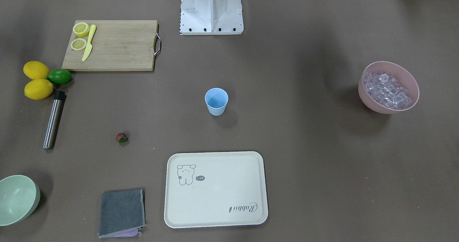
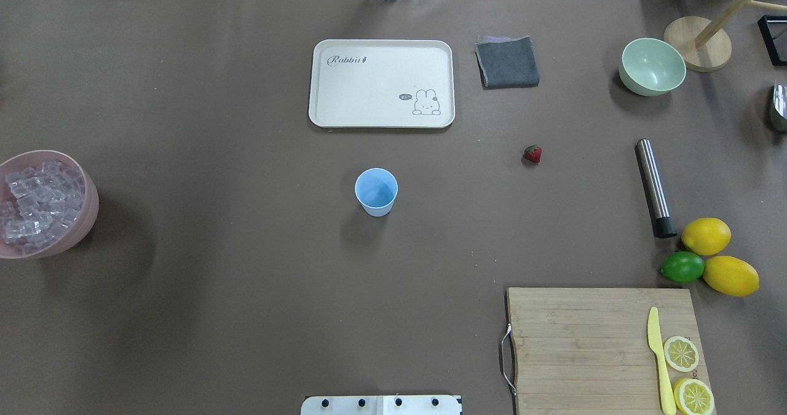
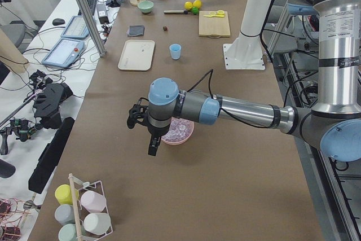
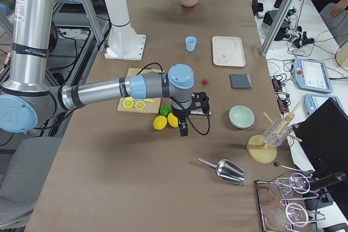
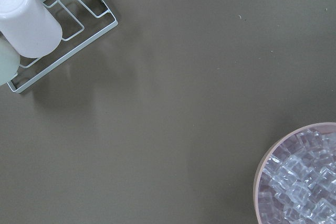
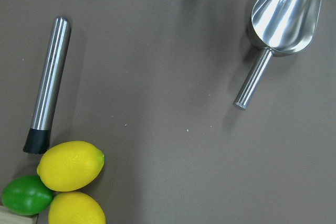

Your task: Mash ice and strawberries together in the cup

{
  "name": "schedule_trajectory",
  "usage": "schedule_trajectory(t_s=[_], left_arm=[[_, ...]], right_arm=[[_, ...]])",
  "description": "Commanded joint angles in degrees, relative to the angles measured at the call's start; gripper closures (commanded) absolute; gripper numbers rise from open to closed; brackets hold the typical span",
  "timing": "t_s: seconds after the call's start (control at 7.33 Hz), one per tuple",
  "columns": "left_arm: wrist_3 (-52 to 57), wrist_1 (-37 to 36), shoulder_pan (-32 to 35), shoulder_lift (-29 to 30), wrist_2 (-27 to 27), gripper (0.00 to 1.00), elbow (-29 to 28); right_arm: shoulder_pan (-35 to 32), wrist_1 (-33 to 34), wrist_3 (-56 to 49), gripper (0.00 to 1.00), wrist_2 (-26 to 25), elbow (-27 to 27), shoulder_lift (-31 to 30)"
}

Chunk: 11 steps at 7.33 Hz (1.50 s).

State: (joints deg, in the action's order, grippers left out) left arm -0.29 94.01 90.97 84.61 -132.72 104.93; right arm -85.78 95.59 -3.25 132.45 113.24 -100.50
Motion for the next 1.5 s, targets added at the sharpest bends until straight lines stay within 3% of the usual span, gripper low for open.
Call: schedule_trajectory(t_s=[0.0, 0.41, 0.55, 1.36], left_arm=[[0.4, 0.1, -0.1, 0.1, -0.2, 0.03, 0.0], [-0.7, 0.1, -0.9, 1.6, -0.3, 0.10, -1.7], [-0.6, 0.0, -0.9, 1.8, -0.4, 0.05, -1.5], [-0.8, -2.2, -1.0, 1.2, 0.2, 0.03, -0.6]], right_arm=[[0.0, -0.1, -0.1, 0.00, 0.0, 0.0, 0.0], [0.0, 0.0, 0.0, 0.00, 0.0, -0.1, 0.1], [0.0, 0.0, 0.0, 0.00, 0.0, 0.0, 0.1], [0.0, -2.5, -0.4, 0.00, -0.1, -0.5, -1.1]])
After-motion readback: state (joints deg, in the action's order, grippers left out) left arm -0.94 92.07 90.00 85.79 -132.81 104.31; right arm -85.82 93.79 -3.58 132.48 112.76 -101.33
